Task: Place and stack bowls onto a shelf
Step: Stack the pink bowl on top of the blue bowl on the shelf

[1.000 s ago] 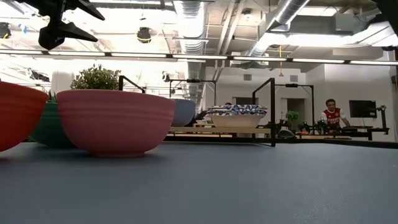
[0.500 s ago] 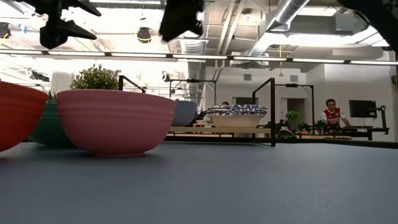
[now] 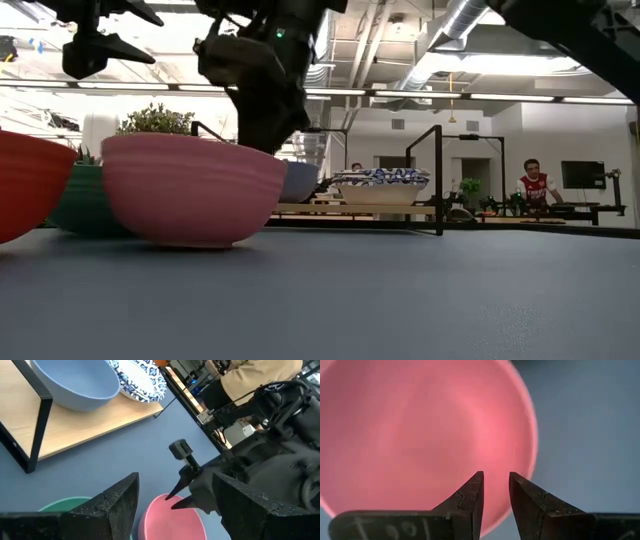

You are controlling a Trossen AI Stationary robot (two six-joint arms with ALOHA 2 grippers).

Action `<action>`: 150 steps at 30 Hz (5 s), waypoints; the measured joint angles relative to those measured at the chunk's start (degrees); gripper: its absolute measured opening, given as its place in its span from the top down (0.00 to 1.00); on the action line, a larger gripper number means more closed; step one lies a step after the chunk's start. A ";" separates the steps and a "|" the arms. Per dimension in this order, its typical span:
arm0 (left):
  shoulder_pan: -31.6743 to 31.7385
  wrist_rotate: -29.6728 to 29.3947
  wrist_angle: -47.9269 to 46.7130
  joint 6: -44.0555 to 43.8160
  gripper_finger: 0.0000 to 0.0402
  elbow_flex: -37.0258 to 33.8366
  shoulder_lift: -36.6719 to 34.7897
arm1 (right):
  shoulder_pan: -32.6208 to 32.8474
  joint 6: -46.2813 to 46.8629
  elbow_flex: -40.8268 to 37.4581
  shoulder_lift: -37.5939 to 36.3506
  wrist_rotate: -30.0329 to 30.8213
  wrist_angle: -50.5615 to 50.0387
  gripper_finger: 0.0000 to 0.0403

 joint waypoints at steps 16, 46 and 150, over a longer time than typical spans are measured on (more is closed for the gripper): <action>-0.02 1.73 -0.18 -0.49 0.41 0.00 0.00 | -0.46 2.14 0.01 -2.31 4.00 6.86 0.71; -0.01 1.28 -1.73 1.27 0.41 -0.02 -0.02 | -2.95 1.93 -2.76 0.85 1.66 7.49 0.71; 0.07 -12.18 -2.60 -3.73 0.41 0.00 0.00 | -36.68 0.38 -0.16 -9.59 -7.69 14.37 0.57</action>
